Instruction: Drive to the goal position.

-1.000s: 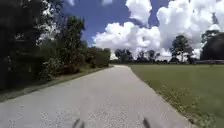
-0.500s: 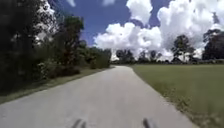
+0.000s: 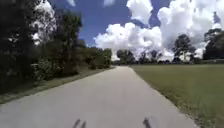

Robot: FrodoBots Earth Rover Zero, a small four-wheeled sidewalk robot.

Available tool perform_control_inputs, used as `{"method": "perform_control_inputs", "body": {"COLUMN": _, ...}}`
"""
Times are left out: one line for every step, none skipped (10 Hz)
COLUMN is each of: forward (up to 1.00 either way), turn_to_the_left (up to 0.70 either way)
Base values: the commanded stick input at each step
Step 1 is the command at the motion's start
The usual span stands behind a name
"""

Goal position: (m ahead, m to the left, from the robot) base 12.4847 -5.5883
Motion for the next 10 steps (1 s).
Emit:
{"method": "perform_control_inputs", "body": {"forward": 0.7, "turn_to_the_left": 0.0}}
{"method": "perform_control_inputs", "body": {"forward": 0.7, "turn_to_the_left": 0.0}}
{"method": "perform_control_inputs", "body": {"forward": 0.7, "turn_to_the_left": 0.0}}
{"method": "perform_control_inputs", "body": {"forward": 0.7, "turn_to_the_left": 0.0}}
{"method": "perform_control_inputs", "body": {"forward": 0.7, "turn_to_the_left": 0.0}}
{"method": "perform_control_inputs", "body": {"forward": 0.7, "turn_to_the_left": 0.0}}
{"method": "perform_control_inputs", "body": {"forward": 0.7, "turn_to_the_left": 0.0}}
{"method": "perform_control_inputs", "body": {"forward": 0.7, "turn_to_the_left": 0.0}}
{"method": "perform_control_inputs", "body": {"forward": 0.7, "turn_to_the_left": -0.13}}
{"method": "perform_control_inputs", "body": {"forward": 0.7, "turn_to_the_left": -0.35}}
